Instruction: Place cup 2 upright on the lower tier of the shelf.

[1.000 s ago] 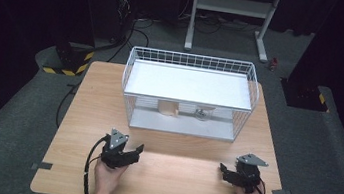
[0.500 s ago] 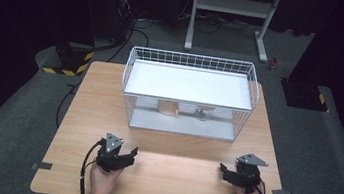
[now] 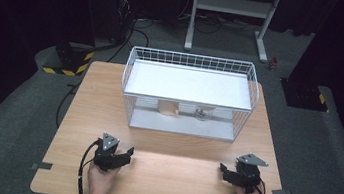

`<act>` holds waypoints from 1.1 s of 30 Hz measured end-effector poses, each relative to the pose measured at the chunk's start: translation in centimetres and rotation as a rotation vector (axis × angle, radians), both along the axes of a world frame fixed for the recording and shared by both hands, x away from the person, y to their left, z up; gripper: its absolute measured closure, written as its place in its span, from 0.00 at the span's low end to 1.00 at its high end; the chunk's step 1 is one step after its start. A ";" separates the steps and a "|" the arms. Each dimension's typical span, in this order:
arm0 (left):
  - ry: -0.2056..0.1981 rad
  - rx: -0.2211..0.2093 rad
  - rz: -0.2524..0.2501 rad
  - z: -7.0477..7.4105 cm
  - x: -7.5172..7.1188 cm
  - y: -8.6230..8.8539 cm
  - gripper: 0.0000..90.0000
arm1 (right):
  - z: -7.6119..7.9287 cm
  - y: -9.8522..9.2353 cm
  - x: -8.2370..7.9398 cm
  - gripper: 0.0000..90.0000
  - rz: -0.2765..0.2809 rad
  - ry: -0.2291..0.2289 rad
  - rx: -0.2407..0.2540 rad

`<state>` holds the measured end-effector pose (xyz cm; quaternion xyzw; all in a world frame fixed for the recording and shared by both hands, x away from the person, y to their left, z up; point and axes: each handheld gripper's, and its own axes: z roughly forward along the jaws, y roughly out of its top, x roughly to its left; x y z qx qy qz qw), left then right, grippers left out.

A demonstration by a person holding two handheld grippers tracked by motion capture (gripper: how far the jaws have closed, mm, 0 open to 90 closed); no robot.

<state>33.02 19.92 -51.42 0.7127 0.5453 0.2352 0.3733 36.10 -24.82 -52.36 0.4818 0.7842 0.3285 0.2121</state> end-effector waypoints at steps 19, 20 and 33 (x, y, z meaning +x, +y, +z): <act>0.037 0.036 0.026 -1.3 0.5 0.3 0.36 | 0.0 0.0 0.0 0.27 0.000 0.000 0.000; 0.040 0.041 0.025 -1.3 0.5 0.2 0.36 | 0.0 0.0 0.0 0.27 0.000 0.000 0.000; 0.038 0.095 -0.006 -1.4 0.5 -0.8 0.29 | 0.0 0.0 0.0 0.27 -0.004 0.000 0.000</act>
